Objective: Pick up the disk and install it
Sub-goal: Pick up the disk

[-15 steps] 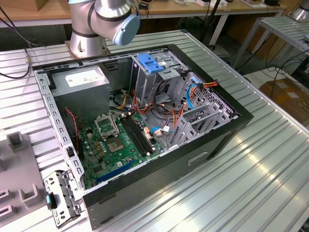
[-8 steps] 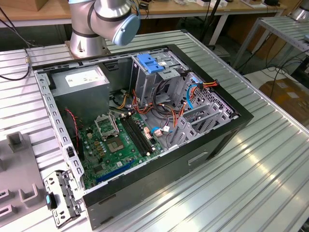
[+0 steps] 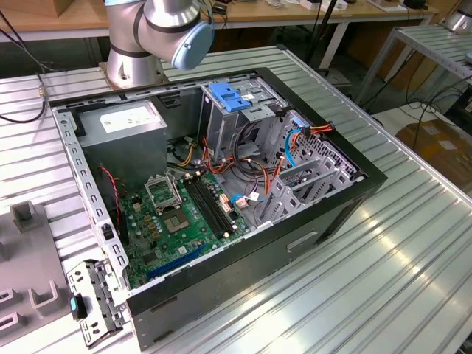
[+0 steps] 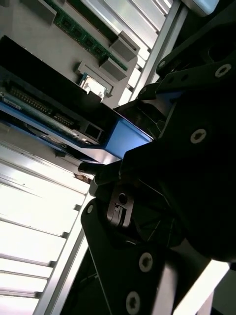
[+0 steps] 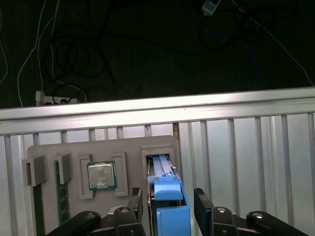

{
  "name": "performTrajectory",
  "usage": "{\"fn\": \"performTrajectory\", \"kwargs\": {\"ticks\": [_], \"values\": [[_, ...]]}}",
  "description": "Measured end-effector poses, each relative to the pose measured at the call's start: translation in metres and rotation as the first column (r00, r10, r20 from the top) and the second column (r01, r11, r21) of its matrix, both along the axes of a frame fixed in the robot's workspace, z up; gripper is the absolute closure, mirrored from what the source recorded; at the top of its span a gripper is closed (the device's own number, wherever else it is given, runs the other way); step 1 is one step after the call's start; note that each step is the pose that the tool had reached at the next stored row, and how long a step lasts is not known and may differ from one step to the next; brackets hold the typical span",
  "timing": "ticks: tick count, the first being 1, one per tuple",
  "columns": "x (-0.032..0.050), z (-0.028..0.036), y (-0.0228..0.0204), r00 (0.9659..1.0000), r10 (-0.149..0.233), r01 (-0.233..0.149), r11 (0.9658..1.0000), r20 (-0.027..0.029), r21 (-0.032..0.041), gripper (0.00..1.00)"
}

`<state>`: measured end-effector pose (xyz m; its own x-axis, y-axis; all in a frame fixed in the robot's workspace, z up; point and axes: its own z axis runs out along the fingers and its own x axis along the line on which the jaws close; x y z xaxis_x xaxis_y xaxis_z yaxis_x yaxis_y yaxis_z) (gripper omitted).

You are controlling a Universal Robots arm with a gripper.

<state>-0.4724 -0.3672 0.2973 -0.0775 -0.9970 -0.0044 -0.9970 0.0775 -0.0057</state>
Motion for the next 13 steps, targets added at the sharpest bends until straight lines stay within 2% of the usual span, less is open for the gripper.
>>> {"fn": "performTrajectory", "kwargs": {"ticks": [8, 9, 10, 11, 12, 13], "values": [[0.0000, -0.0013, -0.0003, 1.0000, 0.000, 0.000, 1.0000, 0.0000, -0.0001, 0.46], [0.0000, -0.0014, -0.0003, 1.0000, 0.000, 0.000, 1.0000, 0.0000, -0.0001, 0.47], [0.0000, -0.0014, -0.0003, 1.0000, 0.000, 0.000, 1.0000, 0.0000, -0.0001, 0.54], [0.0000, -0.0014, -0.0003, 1.0000, 0.000, 0.000, 1.0000, 0.0000, -0.0001, 0.54], [0.0000, -0.0015, -0.0003, 1.0000, 0.000, 0.000, 1.0000, 0.0000, -0.0001, 0.61], [0.0000, -0.0015, -0.0003, 1.0000, 0.000, 0.000, 1.0000, 0.0000, -0.0001, 0.61]]}}
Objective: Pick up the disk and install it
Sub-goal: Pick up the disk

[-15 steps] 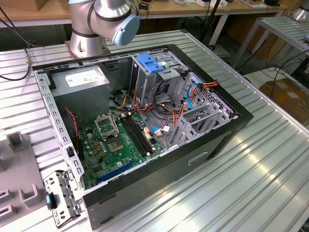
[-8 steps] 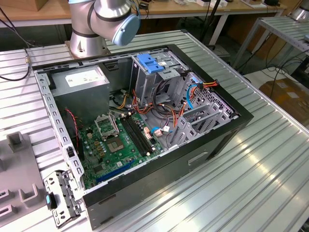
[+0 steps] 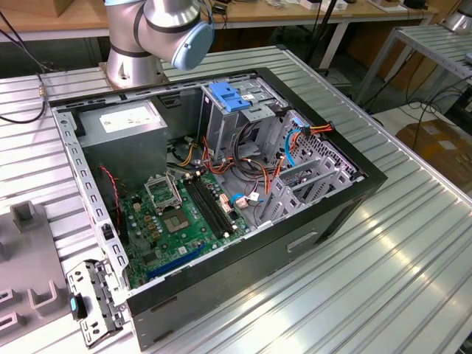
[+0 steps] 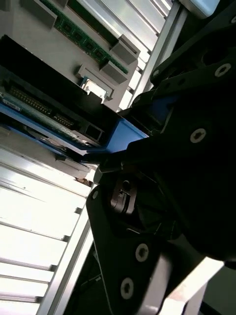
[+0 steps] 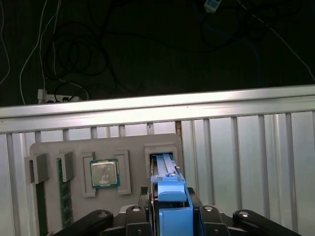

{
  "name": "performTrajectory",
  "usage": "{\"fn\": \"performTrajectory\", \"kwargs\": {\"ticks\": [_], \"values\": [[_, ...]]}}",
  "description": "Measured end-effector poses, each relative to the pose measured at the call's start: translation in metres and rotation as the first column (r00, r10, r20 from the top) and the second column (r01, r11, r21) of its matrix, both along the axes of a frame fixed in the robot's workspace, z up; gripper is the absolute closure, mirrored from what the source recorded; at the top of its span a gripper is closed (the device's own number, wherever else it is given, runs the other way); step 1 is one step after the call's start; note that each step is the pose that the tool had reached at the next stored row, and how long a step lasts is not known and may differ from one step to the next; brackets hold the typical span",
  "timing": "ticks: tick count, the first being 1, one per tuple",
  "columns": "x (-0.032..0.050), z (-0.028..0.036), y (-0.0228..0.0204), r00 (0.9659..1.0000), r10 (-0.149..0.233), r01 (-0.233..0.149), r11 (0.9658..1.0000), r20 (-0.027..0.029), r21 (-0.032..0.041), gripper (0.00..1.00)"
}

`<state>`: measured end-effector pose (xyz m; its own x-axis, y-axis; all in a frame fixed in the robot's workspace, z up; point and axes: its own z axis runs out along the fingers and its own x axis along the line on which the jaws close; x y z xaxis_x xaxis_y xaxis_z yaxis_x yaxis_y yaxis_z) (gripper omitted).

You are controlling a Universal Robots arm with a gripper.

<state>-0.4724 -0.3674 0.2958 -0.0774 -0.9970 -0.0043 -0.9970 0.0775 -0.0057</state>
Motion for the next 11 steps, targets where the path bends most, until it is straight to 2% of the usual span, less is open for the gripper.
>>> {"fn": "performTrajectory", "kwargs": {"ticks": [11], "values": [[0.0000, -0.0002, 0.0000, 1.0000, 0.003, -0.003, 1.0000, 0.0000, 0.0000, 0.63]]}}
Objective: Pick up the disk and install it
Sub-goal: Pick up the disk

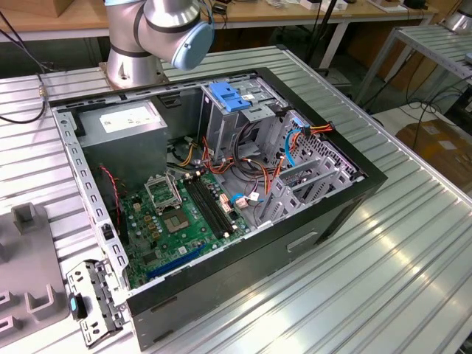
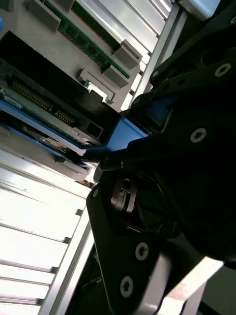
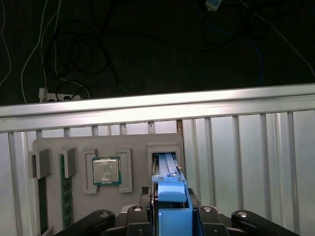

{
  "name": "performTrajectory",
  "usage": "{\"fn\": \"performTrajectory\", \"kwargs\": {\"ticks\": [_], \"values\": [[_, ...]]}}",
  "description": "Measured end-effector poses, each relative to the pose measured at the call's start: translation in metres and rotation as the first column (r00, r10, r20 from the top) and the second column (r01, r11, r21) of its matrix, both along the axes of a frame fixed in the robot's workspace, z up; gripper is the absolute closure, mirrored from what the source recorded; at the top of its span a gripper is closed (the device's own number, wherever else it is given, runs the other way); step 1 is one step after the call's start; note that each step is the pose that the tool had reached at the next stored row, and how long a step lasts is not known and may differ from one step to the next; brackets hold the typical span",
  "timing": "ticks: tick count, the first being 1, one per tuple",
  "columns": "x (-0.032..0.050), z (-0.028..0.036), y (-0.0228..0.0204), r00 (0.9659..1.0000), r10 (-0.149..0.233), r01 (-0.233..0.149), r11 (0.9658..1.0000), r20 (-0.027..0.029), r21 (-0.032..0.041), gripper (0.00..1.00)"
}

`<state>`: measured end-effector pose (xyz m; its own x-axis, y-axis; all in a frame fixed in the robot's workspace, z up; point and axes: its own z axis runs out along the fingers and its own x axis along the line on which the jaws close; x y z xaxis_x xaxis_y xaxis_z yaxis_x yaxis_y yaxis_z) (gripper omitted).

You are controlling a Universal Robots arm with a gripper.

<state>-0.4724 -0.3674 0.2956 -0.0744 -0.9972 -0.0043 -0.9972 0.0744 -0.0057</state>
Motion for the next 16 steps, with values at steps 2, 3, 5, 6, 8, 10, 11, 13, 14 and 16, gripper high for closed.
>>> {"fn": "performTrajectory", "kwargs": {"ticks": [2, 3, 5, 6, 8, 10, 11, 13, 14, 16], "values": [[0.0000, -0.0001, 0.0000, 0.9997, 0.026, -0.026, 0.9997, 0.0001, 0.0000, 0.63], [0.0000, 0.0000, 0.0000, 0.9994, 0.035, -0.035, 0.9994, 0.0001, 0.0001, 0.63], [0.0000, -0.0001, 0.0000, 0.9988, 0.048, -0.048, 0.9988, 0.0001, 0.0000, 0.63], [0.0000, -0.0001, 0.0000, 0.9987, 0.050, -0.050, 0.9987, 0.0001, 0.0001, 0.63], [0.0000, 0.0000, 0.0000, 0.9987, 0.051, -0.051, 0.9987, 0.0000, 0.0000, 0.63], [0.0000, 0.0000, 0.0000, 0.9987, 0.052, -0.052, 0.9987, 0.0000, 0.0000, 0.63], [0.0000, 0.0000, 0.0000, 0.9984, 0.056, -0.056, 0.9984, 0.0001, 0.0000, 0.63], [0.0000, 0.0000, 0.0000, 0.9983, 0.058, -0.058, 0.9983, 0.0000, 0.0000, 0.63], [0.0000, 0.0000, 0.0000, 0.9983, 0.058, -0.058, 0.9983, 0.0001, 0.0000, 0.63], [0.0000, -0.0001, 0.0000, 0.9986, 0.053, -0.053, 0.9986, 0.0000, 0.0001, 0.63]]}}
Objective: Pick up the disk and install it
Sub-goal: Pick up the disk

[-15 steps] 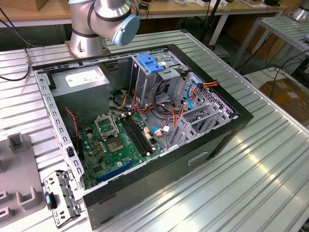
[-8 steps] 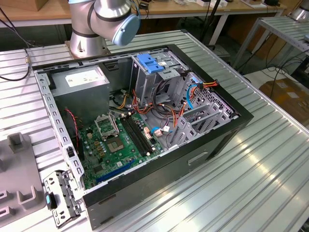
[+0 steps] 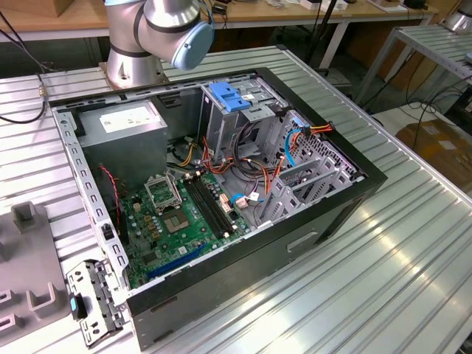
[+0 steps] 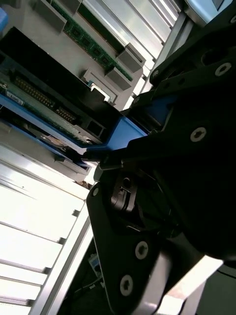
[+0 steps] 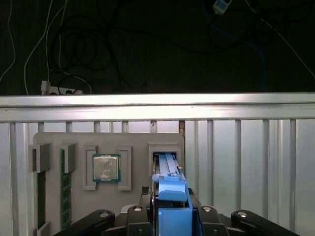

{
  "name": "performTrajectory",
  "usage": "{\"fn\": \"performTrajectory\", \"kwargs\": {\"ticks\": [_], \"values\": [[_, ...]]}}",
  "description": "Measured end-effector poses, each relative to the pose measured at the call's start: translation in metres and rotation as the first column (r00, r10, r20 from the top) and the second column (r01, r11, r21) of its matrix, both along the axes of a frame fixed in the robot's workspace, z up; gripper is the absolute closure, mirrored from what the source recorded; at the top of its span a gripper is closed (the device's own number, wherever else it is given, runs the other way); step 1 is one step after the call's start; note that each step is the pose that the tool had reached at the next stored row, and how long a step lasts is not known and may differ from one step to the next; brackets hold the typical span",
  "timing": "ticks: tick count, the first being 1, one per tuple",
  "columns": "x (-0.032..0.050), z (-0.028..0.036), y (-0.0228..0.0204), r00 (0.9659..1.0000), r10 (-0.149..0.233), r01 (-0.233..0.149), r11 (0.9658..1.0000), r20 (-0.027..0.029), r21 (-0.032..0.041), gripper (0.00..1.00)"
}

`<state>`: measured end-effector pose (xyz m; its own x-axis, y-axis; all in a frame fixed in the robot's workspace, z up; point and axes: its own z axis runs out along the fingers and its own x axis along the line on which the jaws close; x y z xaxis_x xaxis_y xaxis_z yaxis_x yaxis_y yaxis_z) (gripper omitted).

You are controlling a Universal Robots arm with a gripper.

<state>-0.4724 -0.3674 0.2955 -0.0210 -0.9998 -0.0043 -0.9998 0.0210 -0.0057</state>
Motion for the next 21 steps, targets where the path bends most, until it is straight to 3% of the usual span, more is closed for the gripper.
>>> {"fn": "performTrajectory", "kwargs": {"ticks": [13, 21], "values": [[0.0000, 0.0000, 0.0000, 1.0000, -0.008, 0.008, 1.0000, 0.0004, 0.0001, 0.63], [0.0000, 0.0047, 0.0000, 1.0000, -0.008, 0.008, 1.0000, 0.0000, 0.0000, 0.63]]}}
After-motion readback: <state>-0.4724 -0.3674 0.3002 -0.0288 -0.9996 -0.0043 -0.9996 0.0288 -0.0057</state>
